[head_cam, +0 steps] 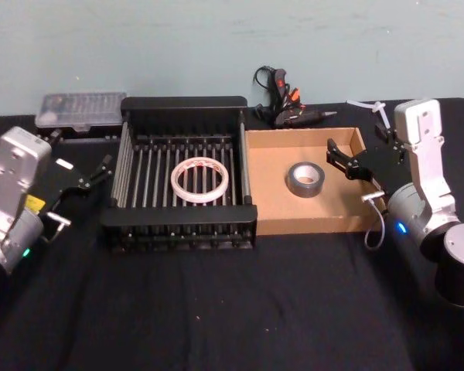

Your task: Pick up the white tape and place it into the black box , Pick up the silver tape and place it into the brown box.

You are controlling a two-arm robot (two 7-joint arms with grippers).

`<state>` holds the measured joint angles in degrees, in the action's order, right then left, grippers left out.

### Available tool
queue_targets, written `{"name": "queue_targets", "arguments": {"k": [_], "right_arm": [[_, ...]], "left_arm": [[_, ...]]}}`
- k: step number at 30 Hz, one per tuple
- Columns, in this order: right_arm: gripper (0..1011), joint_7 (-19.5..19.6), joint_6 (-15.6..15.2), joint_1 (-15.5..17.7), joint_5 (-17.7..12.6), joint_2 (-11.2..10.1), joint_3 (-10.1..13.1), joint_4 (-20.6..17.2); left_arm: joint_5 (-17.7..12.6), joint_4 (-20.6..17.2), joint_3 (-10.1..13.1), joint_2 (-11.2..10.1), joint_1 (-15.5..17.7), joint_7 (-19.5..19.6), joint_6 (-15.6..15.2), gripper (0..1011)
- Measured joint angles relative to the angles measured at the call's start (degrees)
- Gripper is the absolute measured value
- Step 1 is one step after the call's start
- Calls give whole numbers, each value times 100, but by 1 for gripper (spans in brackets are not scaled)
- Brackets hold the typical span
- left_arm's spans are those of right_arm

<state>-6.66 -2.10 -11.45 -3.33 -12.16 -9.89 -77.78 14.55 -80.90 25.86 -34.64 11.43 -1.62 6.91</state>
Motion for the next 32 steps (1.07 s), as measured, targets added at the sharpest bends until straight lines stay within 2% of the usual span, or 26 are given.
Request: {"name": "queue_targets", "arguments": {"k": [32], "right_arm": [[1002, -1, -2, -2, -14, -4, -1, -6]], "left_arm": [[0, 0, 0, 0, 0, 0, 0, 1001]]}}
